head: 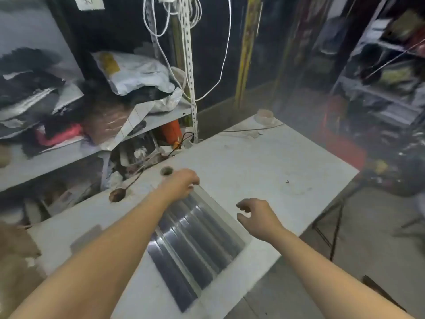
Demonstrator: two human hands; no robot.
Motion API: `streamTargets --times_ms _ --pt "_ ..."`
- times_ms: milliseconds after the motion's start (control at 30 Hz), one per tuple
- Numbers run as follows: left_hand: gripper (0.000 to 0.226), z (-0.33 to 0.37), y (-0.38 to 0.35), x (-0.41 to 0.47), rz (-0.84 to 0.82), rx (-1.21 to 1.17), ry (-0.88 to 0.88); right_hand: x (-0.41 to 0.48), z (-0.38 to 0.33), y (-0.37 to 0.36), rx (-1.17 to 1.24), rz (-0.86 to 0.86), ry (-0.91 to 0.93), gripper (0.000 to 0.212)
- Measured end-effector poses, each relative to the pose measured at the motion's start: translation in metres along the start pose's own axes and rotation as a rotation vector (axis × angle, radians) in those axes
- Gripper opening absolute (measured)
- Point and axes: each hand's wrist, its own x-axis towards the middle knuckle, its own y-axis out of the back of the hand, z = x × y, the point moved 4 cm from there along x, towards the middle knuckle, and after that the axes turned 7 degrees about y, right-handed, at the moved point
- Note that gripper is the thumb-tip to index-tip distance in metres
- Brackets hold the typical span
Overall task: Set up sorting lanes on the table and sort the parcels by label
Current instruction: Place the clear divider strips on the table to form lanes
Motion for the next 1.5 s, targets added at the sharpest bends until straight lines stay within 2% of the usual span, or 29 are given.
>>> streamTargets --times_ms 233,467,700,867,1133,1400,1500 --pt "0.026 -0.022 -0.020 0.026 -0.076 0.033 -0.053 0.021 0.009 -0.025 -0.062 -0.085 -0.071 0.038" --pt "0.014 -0.037 -0.036 0.044 -0.106 0.059 -0.054 0.033 0.024 -0.043 -0.001 -0.122 -0.157 0.025" --pt "0.015 -0.039 -0.038 0.060 -0.076 0.090 -0.052 0.033 0.033 -0.042 -0.020 -0.128 -0.173 0.030" --pt "0.014 -0.034 -0.018 0.085 -0.021 0.067 -0.012 0.024 0.053 -0.013 -0.024 -0.118 -0.167 0.024" --pt "0.013 0.016 0.016 0.136 0.085 0.027 -0.020 -0.005 0.114 0.051 -0.061 -0.042 -0.209 0.019" --pt "0.008 0.117 0.032 0.193 0.168 -0.018 -0.042 -0.032 0.192 0.123 -0.029 0.037 -0.222 0.016" --pt "0.008 0.153 0.033 0.217 0.152 0.000 -0.035 -0.039 0.227 0.150 0.003 0.067 -0.221 0.019"
